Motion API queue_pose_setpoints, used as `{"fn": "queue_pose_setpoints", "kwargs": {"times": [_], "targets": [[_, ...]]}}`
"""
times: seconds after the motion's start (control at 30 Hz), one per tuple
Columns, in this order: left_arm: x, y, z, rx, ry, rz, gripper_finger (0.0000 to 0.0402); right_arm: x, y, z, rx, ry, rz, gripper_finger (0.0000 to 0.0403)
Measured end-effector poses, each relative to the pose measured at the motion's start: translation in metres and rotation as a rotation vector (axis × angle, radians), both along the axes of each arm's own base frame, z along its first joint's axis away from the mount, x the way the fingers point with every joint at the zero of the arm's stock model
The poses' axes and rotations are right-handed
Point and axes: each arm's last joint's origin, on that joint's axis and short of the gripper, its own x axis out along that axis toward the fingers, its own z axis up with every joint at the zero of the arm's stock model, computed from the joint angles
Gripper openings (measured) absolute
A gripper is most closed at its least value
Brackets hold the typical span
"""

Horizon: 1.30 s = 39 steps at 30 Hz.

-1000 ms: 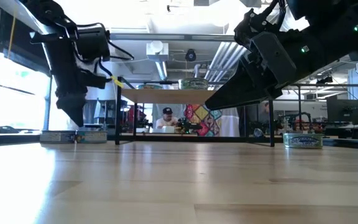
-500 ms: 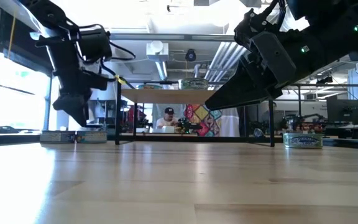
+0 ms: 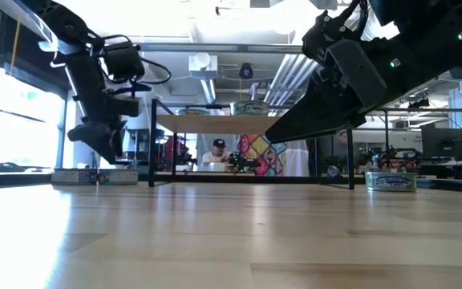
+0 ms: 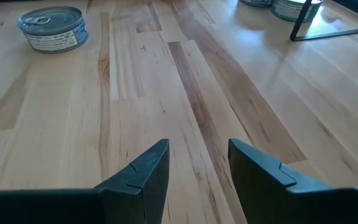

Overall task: Stack canned seafood by type on shelf
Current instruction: Put the yellow tuna can and aligned with the other yellow tuna can on the shelf

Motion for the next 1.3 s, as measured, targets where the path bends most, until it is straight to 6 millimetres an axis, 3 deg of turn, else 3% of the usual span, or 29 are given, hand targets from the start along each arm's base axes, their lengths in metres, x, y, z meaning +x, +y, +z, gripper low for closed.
{"fn": "queue_pose_setpoints", "kwargs": {"times": [0.37,0.7,0.93,1.17,1.3], "targets": [[-0.012,0.016,-0.007,-0.106,-0.001,0.009,0.0147,0.0,0.0,0.0,-0.002,0.004,0.0,0.0156],[0.002,0.017,-0.033,-0.147,0.08,0.085,0.0083,-0.001,0.0,-0.001,-0.008,0.016,0.0,0.0155],[0.008,-0.007,-0.024,-0.208,0.02,0.202,0.0008,-0.001,0.0,-0.002,-0.008,0.018,0.0,0.0156],[0.013,-0.041,-0.009,-0.439,-0.102,0.363,0.0001,-0.001,0.0,-0.002,-0.009,0.018,-0.001,0.0155],[0.027,-0.067,-0.008,-0.552,-0.168,0.407,0.0,-0.001,0.0,-0.002,-0.009,0.018,0.0,0.0155]]}}
